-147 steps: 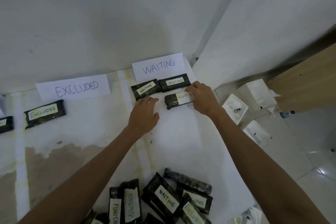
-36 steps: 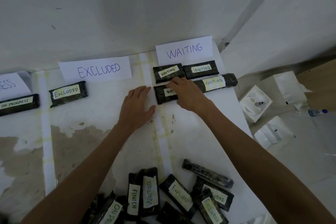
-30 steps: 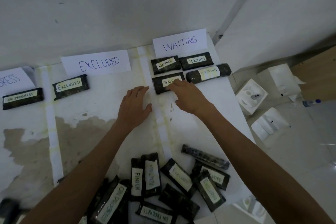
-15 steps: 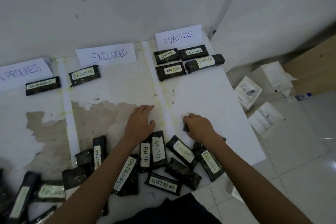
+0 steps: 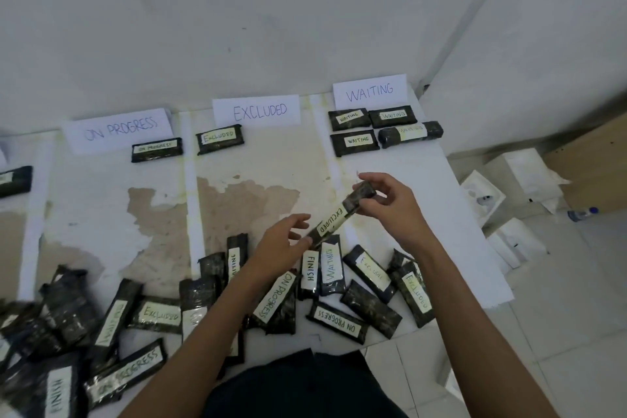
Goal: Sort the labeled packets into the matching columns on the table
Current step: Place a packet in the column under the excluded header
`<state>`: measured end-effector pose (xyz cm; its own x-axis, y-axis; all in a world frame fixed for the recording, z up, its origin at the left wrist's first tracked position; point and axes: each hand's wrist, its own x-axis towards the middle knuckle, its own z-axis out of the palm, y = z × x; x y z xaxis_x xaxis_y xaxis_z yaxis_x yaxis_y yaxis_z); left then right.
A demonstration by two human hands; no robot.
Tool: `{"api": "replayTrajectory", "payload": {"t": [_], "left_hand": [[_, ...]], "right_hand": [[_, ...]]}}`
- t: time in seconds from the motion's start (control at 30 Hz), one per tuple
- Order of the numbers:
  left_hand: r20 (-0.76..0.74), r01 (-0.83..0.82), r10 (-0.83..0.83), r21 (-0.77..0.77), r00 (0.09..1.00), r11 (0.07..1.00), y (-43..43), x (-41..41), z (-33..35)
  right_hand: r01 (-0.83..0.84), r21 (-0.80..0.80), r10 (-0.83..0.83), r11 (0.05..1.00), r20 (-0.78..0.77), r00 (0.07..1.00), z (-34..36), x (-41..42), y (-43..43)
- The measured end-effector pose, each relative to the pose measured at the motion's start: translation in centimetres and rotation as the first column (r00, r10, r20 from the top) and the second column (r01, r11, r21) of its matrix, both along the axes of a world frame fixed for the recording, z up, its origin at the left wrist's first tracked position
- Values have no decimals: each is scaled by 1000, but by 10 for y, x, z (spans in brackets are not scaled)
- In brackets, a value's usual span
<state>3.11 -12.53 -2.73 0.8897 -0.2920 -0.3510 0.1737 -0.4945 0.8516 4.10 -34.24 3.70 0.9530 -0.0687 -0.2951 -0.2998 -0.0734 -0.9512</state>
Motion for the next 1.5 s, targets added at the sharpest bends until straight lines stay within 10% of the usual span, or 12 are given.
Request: {"api": "replayTrajectory", "payload": {"t": [0.23, 0.4, 0.57, 0.73, 0.9, 1.03, 1.3, 1.43, 1.5], "left_hand": [[64, -33, 33, -7, 997, 999, 40, -3, 9], [114, -66, 66, 0, 991, 998, 62, 11, 9], [123, -45, 38, 55, 992, 997, 85, 40, 6], [99, 55, -60, 51, 993, 997, 100, 71, 12], [11, -39, 40, -49, 999, 998, 107, 83, 18], [-15, 48, -47, 46, 999, 998, 104, 69, 16], [211, 115, -183, 300, 960, 947, 99, 59, -3], [247, 102, -201, 363, 948, 926, 101, 82, -8], [262, 104, -219, 393, 940, 914, 101, 98, -10]], "right_hand": [[37, 204, -34, 978, -21, 999, -10, 0, 37], [-205, -159, 209, 966, 5, 978, -3, 25, 49], [-463, -519, 482, 719, -108, 869, -3, 55, 65], [-651, -518, 580, 555, -319, 749, -19, 64, 93], [-613, -294, 498, 733, -382, 779, -41, 47, 119], [-206, 111, 234, 972, -502, 832, -54, 35, 142], [39, 216, 95, 976, -575, 812, -54, 50, 156], [71, -281, -159, 957, -304, 939, -49, 71, 138], [-15, -537, 8, 844, -15, 1000, -48, 83, 128]]}}
